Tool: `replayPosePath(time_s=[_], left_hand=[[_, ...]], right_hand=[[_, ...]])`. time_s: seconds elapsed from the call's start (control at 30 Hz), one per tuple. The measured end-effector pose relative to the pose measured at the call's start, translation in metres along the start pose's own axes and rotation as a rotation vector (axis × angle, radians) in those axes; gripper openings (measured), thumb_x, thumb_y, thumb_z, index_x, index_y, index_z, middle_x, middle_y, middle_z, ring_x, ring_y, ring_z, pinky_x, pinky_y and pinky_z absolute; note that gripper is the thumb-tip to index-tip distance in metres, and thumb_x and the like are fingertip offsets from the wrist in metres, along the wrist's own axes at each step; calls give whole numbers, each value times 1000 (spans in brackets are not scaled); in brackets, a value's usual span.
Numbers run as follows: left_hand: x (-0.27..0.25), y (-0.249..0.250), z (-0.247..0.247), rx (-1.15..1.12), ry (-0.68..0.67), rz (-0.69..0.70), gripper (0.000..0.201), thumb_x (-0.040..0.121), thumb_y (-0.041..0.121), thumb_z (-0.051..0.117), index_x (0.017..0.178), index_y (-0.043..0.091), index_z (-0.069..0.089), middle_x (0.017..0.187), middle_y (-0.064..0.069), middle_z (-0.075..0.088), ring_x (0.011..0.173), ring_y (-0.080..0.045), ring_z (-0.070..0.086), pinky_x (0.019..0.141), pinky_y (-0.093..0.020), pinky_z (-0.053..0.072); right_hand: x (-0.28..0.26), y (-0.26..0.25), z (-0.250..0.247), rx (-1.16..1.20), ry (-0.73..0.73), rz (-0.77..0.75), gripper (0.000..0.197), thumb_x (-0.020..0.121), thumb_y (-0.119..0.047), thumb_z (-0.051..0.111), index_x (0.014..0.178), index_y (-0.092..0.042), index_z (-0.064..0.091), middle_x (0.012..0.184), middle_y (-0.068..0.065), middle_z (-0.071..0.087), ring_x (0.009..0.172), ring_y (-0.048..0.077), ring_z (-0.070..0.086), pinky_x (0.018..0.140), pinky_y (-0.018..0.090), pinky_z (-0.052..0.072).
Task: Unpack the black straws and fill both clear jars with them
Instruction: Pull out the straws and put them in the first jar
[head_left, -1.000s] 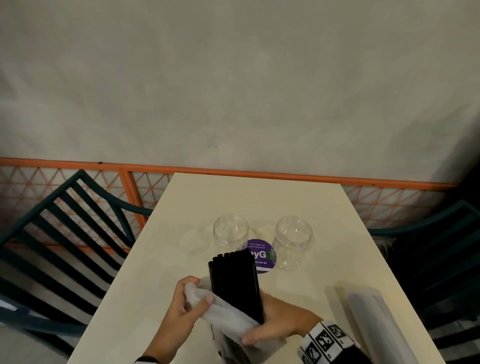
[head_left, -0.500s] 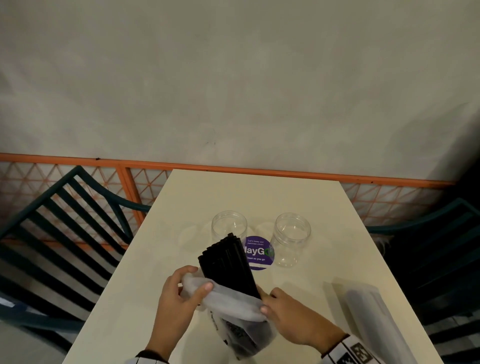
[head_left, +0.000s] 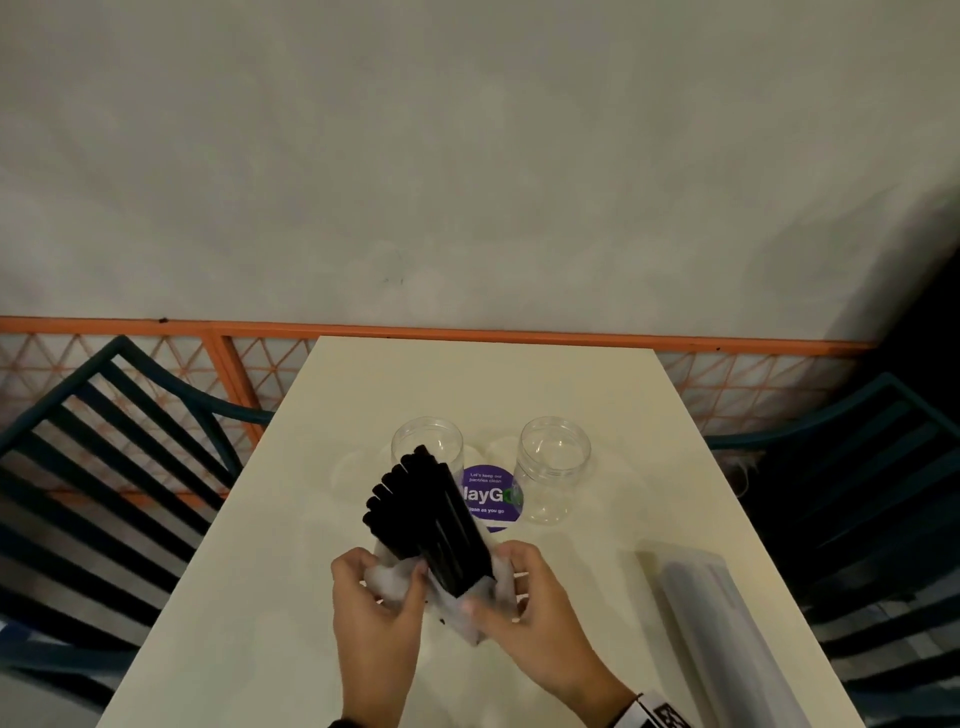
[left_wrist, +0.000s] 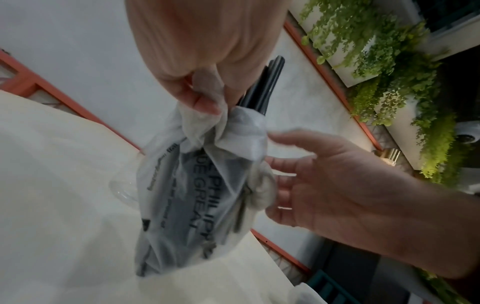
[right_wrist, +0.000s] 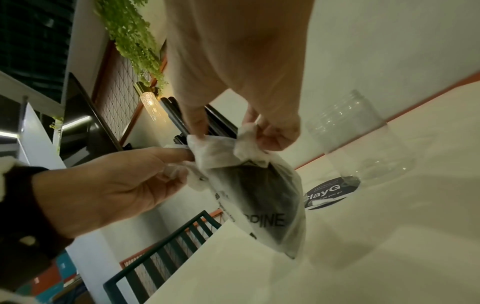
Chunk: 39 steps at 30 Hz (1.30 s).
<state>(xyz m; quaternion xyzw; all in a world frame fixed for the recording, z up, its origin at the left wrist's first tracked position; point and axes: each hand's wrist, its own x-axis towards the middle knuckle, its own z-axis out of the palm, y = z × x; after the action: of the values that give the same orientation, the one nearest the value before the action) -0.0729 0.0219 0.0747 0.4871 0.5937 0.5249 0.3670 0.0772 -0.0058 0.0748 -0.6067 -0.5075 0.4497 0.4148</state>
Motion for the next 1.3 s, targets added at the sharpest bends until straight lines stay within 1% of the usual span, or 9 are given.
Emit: replayPosePath(time_s=[0.2,0.4,0.57,0.67,0.73,0.93,1.1,1.2,1.3], left_hand=[[-31,9,12,-76,-177,-24,28,76,2,68,83,15,44,90,-7,56,71,-12,62,59,-12,50],[-56,12,14,49,-293,-22,25,70,6,76,73,11,52,78,-7,72,65,-6,68,58,-6,47],[-70,10,24,103,-130,-32,33,63,8,82,59,14,49,59,-6,69,54,-9,65,52,-6,44],[-74,11,25,82,-43,-47,30,63,12,81,59,11,51,56,-6,69,50,-7,61,50,-7,43],[-75,12,25,55,-64,-51,23,66,10,79,62,9,57,64,-1,71,53,-8,63,52,-7,45],[-66,15,19,94,-133,-70,11,80,16,68,70,19,69,68,6,72,61,-5,63,59,-9,45],[-55,11,15,285,-326,-25,29,85,20,61,89,49,65,85,29,68,83,-6,63,72,-12,46],[-52,14,16,448,-481,109,31,85,26,57,107,48,58,85,23,64,89,2,52,71,-7,38],[-43,36,18,580,-197,461,35,77,42,54,109,31,63,88,14,47,83,0,44,77,-9,35]], right_hand=[[1,19,-11,22,205,-3,34,79,-8,69,88,-35,50,88,-4,61,71,13,60,58,14,48],[2,45,-25,112,380,88,19,71,-9,77,80,-15,61,74,12,69,65,23,62,66,36,53],[-5,54,-28,181,170,9,8,84,-17,66,82,-25,67,77,-10,73,81,11,66,69,15,49],[-9,57,-28,197,-103,-6,51,72,-38,76,118,-31,55,114,-13,65,109,-1,58,88,16,46],[-8,60,-28,170,-107,-24,85,52,-57,81,126,-31,47,122,-11,59,113,1,55,94,21,45],[0,53,-25,-13,-64,-170,95,50,-73,69,132,-31,43,115,-11,53,110,0,50,89,14,44],[9,50,-15,40,47,-100,67,59,-50,68,121,-34,49,119,-11,60,107,1,55,80,5,45],[14,42,-16,38,80,-95,58,60,-46,66,115,-34,51,113,-6,64,97,-7,56,71,2,44],[18,28,-17,56,42,-95,42,76,-17,73,107,-32,49,105,-4,64,87,-20,55,65,0,43]])
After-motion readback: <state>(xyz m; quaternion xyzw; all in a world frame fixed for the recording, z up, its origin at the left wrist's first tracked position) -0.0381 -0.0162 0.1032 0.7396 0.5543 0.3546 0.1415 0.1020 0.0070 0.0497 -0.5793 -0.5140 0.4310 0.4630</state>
